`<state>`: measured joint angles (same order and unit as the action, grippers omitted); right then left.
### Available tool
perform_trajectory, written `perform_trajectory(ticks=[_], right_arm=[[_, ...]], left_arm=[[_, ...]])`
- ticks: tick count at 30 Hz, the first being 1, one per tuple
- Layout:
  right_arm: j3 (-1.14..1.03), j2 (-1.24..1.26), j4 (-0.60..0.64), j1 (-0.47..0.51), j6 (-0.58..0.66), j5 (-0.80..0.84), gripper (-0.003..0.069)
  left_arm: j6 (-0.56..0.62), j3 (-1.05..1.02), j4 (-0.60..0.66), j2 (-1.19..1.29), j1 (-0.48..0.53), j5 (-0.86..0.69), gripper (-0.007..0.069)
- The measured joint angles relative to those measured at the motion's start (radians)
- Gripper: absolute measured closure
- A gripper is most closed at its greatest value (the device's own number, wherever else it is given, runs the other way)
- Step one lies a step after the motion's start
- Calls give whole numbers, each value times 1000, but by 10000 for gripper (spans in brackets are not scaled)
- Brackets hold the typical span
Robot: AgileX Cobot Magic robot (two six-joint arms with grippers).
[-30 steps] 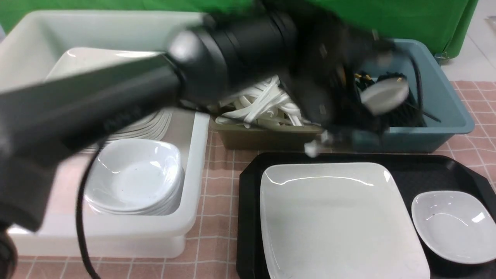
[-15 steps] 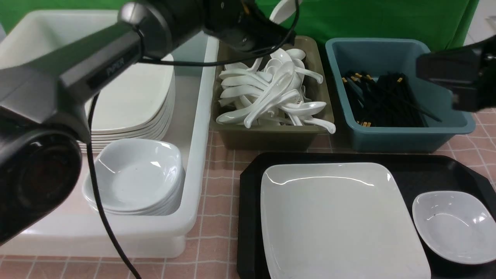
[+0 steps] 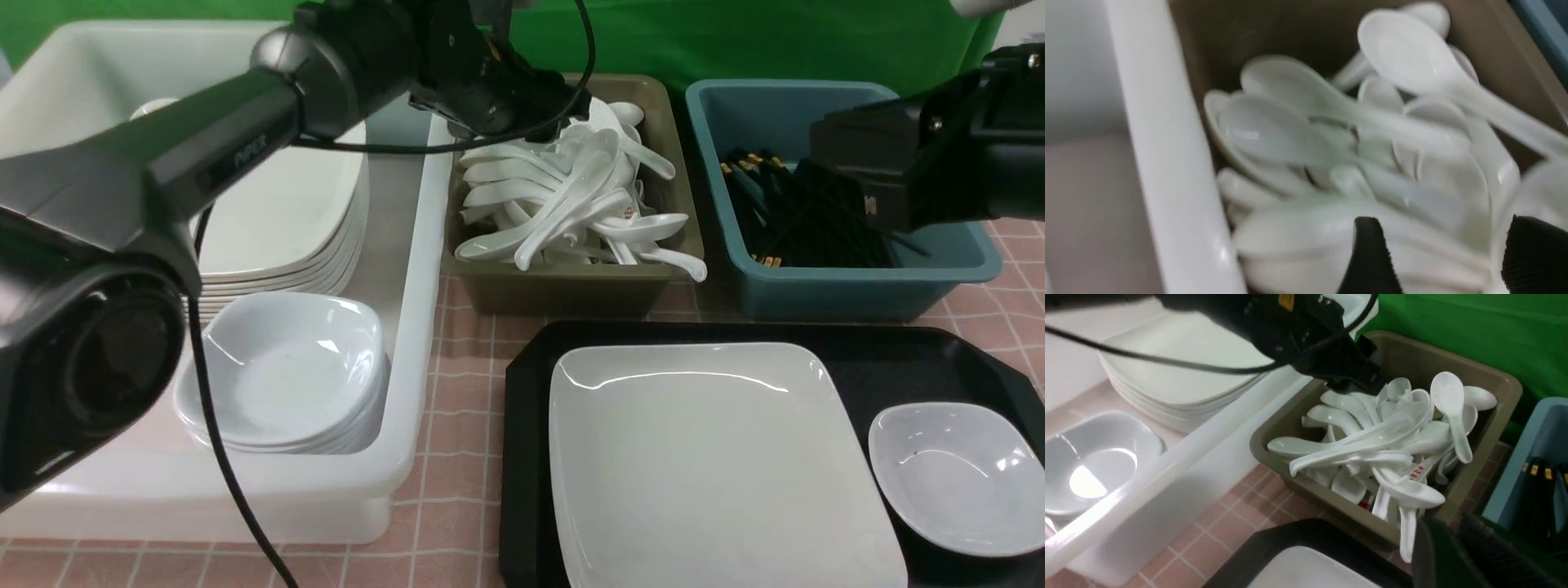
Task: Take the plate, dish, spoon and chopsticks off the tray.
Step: Use the left arm to put the soup spoon into the small storage box in the middle, then use the right arm to grab a small plate from the dinner plate
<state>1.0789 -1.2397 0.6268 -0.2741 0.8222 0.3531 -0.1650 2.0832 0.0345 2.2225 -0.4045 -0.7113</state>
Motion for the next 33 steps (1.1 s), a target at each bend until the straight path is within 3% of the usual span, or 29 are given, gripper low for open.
perform_trajectory(ticks=[2, 4, 5, 7, 10, 13, 16, 18, 23, 25, 33], right_arm=[[0, 1, -50, 0, -37, 23, 516], [0, 4, -162, 0, -126, 70, 516], [0, 4, -174, 0, -143, 76, 516], [0, 4, -346, 0, -254, 166, 525], [0, 4, -574, 0, -397, 310, 556], [-7, 3, -748, 0, -472, 430, 582], [-47, -14, -812, 2, -484, 463, 545], [-81, -40, -818, 9, -484, 465, 479], [-193, -154, -850, 46, -485, 444, 195], [-221, -193, -874, 51, -485, 418, 143], [-246, -327, -892, 51, -479, 288, 108]], left_arm=[[20, 9, 12, -44, -2, -107, 239], [87, 15, 35, -99, -18, -274, 356], [93, 15, 37, -104, -21, -273, 356], [165, 15, 42, -159, -61, -415, 524], [206, 4, 42, -202, -125, -482, 609], [218, -43, 42, -249, -205, -495, 629], [256, -141, 42, -309, -303, -499, 631], [272, -204, 45, -341, -362, -490, 631], [319, -411, 82, -429, -506, -375, 631], [322, -461, 88, -450, -529, -324, 629], [333, -599, 146, -472, -538, -273, 628]])
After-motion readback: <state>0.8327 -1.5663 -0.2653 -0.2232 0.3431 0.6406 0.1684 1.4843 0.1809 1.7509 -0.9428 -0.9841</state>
